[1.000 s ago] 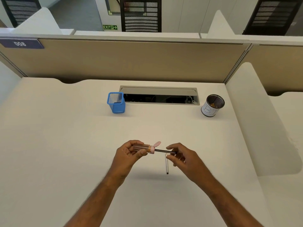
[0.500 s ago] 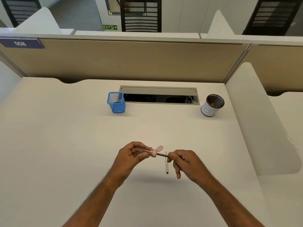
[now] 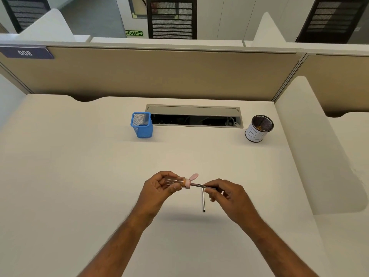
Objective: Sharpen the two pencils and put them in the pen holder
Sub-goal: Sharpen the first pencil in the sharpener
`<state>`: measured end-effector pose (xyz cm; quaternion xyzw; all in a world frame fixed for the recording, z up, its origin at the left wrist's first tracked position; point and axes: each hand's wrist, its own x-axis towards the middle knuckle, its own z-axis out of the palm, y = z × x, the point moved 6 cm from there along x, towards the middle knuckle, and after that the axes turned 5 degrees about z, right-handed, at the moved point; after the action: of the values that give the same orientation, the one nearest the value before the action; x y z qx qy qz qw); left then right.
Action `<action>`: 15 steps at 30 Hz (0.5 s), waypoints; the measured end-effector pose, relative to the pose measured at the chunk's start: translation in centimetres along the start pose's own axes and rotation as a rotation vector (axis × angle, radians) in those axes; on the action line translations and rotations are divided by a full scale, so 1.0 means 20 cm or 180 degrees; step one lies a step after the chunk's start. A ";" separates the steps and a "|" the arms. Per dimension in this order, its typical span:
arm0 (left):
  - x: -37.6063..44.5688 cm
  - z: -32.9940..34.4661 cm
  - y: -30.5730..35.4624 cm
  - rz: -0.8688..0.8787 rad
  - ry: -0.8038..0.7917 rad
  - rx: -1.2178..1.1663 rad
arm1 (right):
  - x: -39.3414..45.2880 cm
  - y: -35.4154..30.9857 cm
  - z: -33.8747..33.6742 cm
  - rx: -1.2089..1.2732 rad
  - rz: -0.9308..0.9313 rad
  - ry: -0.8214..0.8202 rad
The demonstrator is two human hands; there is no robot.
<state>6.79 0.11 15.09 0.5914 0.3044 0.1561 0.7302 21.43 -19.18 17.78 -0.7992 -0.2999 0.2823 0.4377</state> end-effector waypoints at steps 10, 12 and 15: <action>0.00 0.00 0.00 -0.0074 -0.0127 0.0004 | 0.03 0.03 0.06 0.0545 0.0657 -0.0636; 0.00 -0.01 0.00 -0.0063 -0.0104 0.0044 | 0.03 0.03 0.05 0.0478 0.0552 -0.0617; 0.01 -0.01 0.00 -0.0039 -0.0039 0.0054 | 0.03 0.05 0.05 0.0342 0.0386 -0.0503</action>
<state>6.73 0.35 14.95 0.5967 0.3049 0.1453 0.7279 21.27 -18.64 16.36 -0.7665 -0.2690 0.3861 0.4371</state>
